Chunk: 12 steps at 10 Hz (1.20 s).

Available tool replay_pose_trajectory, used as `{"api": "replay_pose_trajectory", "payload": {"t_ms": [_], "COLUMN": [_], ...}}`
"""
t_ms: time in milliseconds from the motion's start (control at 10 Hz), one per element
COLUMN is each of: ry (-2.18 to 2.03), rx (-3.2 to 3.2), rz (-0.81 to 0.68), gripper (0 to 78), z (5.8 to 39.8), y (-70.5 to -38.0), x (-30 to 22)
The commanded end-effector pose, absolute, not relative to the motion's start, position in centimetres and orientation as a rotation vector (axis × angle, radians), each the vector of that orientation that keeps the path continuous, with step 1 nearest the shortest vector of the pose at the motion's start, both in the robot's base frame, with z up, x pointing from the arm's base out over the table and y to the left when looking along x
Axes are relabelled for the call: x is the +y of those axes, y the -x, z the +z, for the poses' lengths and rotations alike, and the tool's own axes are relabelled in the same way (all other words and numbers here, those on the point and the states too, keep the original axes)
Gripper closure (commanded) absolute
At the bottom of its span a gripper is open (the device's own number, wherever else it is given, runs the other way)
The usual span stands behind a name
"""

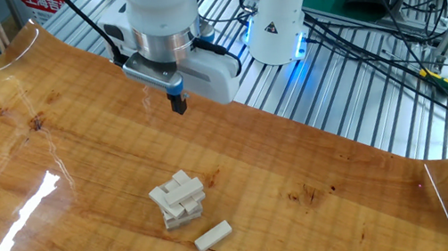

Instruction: Play Jenga

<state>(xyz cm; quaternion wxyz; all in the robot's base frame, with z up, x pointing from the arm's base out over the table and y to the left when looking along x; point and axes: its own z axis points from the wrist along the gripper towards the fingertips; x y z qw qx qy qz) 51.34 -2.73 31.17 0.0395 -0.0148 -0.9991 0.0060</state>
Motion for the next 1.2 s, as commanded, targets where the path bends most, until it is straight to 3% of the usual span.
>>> {"api": "replay_pose_trajectory", "payload": {"t_ms": [100, 1200], "ry": [0.137, 0.125], "rx": [-3.048, -3.059], "rz": [0.040, 0.082], "gripper": [76.4, 76.4], "z": [27.30, 27.25], "y": [-50.68, -51.51], "x": [-0.91, -0.98]}}
